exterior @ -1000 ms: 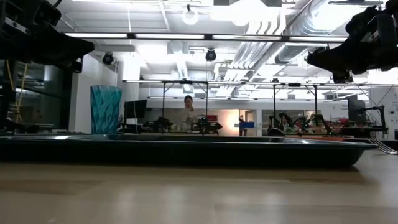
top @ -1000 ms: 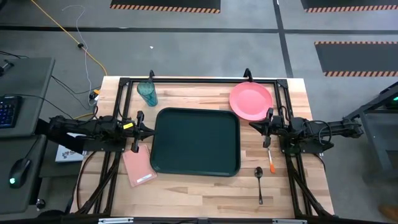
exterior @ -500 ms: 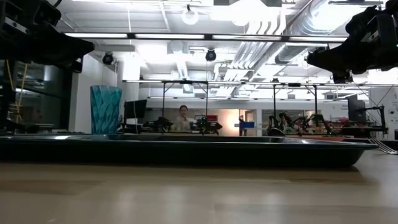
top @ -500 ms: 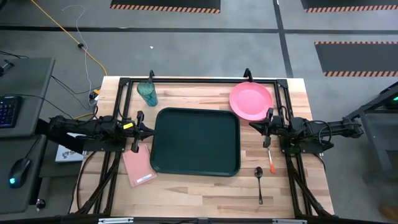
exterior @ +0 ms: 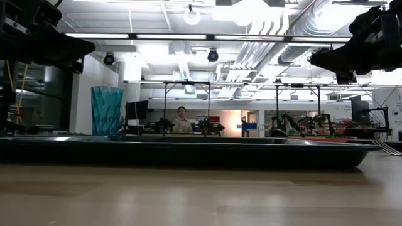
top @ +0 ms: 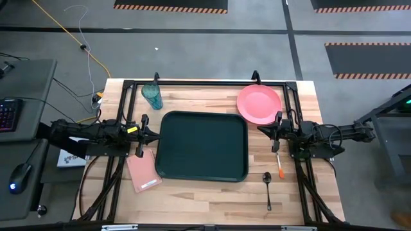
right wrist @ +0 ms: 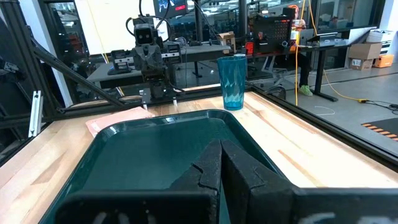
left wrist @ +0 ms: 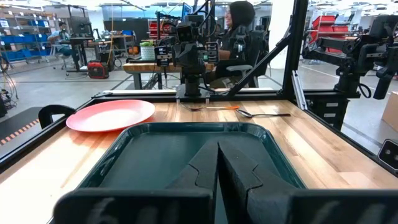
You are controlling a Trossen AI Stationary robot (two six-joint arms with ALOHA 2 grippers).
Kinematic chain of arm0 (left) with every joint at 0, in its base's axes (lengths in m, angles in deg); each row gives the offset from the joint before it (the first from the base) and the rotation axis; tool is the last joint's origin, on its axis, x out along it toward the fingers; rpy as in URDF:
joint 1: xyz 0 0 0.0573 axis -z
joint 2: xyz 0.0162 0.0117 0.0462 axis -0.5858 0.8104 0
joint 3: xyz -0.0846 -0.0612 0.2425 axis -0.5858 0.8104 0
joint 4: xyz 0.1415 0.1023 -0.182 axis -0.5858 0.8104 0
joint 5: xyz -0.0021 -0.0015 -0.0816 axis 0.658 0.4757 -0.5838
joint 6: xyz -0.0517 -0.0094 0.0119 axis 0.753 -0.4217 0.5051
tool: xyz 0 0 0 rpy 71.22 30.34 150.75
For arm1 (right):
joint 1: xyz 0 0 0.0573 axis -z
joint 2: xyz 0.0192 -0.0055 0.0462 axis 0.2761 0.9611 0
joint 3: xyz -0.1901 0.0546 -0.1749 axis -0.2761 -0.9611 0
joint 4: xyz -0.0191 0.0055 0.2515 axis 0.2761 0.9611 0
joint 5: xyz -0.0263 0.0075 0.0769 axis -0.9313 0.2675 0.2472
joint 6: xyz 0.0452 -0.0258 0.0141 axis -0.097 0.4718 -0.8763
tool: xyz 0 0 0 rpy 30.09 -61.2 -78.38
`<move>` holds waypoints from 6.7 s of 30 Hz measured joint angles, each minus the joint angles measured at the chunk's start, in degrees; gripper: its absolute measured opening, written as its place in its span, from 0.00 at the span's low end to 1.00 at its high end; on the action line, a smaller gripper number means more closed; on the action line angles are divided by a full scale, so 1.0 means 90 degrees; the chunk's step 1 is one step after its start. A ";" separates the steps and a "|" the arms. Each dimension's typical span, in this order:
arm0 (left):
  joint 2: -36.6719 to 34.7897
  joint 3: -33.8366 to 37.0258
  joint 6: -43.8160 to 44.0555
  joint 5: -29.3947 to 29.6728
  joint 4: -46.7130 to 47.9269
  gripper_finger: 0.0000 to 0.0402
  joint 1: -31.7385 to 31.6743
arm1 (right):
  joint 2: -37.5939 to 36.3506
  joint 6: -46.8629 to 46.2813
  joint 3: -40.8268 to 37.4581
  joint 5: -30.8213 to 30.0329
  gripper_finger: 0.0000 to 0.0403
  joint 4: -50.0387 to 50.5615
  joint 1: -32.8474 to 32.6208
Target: Pick and place plate/cup/fork/spoon on tray
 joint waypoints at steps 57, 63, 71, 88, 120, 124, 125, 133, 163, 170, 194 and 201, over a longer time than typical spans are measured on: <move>0.0000 0.0000 0.0000 -0.0001 -0.0002 0.01 0.0002 | -0.0002 0.0000 0.0000 0.0000 0.00 -0.0002 0.0000; 0.0000 0.0000 0.0002 -0.0002 -0.0002 0.01 0.0001 | -0.0002 0.0002 0.0002 0.0000 0.00 -0.0002 0.0000; 0.0000 0.0000 0.0002 0.0001 -0.0001 0.01 0.0000 | 0.0000 0.0002 0.0002 0.0000 0.00 0.0000 0.0000; 0.0000 0.0000 0.0001 0.0000 0.0000 0.01 0.0002 | -0.0002 0.0002 0.0002 0.0000 0.00 -0.0002 0.0000; 0.0000 0.0000 0.0002 -0.0002 -0.0002 0.01 0.0000 | -0.0001 0.0001 0.0002 0.0000 0.00 -0.0001 0.0000; 0.0000 0.0000 0.0000 -0.0001 -0.0002 0.01 0.0002 | -0.0002 0.0000 0.0002 0.0000 0.00 -0.0001 0.0000; 0.0000 0.0000 0.0001 -0.0001 -0.0001 0.01 0.0000 | -0.0002 0.0001 0.0002 0.0000 0.00 -0.0002 0.0000; 0.0002 0.0004 0.0000 -0.0001 -0.0084 0.01 0.0002 | -0.0002 0.0000 0.0002 0.0000 0.00 0.0000 0.0000; 0.5504 -0.6719 0.1555 0.2989 0.5949 0.58 -0.2872 | -0.0001 0.0000 0.0001 0.0000 0.00 -0.0002 0.0000; 0.7138 -0.7082 0.1020 0.1599 0.6298 0.62 -0.4644 | 0.0000 0.0001 0.0002 0.0000 0.00 -0.0002 0.0000; 0.8383 -0.7082 0.0603 0.0512 0.6322 0.62 -0.5892 | -0.0001 0.0002 0.0001 0.0000 0.00 -0.0001 0.0000; 0.8381 -0.7082 0.0595 0.0692 0.6330 0.62 -0.5889 | -0.0002 0.0001 0.0001 0.0000 0.00 -0.0002 0.0000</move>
